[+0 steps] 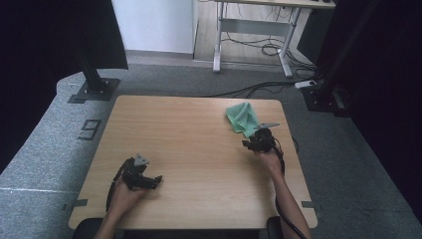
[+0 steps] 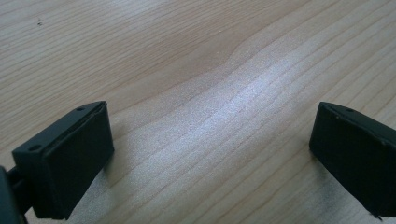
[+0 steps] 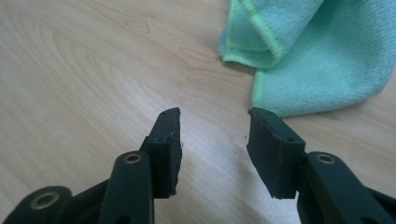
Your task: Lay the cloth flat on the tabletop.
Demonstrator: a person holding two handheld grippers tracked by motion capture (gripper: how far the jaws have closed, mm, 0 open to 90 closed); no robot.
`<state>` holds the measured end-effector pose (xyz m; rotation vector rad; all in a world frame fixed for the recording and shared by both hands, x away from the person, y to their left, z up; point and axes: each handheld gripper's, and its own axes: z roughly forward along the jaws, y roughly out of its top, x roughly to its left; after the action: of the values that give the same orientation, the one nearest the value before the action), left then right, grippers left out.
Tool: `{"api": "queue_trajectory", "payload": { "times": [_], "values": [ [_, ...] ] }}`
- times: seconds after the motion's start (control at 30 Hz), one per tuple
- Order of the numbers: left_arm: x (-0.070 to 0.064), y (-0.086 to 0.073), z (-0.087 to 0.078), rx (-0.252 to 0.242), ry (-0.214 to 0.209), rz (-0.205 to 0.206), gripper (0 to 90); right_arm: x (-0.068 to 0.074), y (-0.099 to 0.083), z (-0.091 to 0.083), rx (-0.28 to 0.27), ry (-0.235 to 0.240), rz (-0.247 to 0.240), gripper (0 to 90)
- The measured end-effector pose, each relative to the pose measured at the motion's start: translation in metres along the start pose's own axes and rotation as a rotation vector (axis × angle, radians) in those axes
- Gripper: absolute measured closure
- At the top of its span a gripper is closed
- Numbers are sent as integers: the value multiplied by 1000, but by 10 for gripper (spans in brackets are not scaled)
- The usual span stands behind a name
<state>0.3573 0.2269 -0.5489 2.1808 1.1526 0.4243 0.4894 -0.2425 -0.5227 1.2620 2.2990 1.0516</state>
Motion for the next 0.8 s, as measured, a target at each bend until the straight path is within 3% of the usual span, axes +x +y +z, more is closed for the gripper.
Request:
{"api": "queue_trajectory", "payload": {
  "times": [0.37,0.8],
  "values": [
    [0,0,0,-1,-1,2,0,-6,14,20,25,-45,-1,665],
    [0,0,1,-1,-2,4,0,-18,15,38,50,-98,40,679]
  ]
}}
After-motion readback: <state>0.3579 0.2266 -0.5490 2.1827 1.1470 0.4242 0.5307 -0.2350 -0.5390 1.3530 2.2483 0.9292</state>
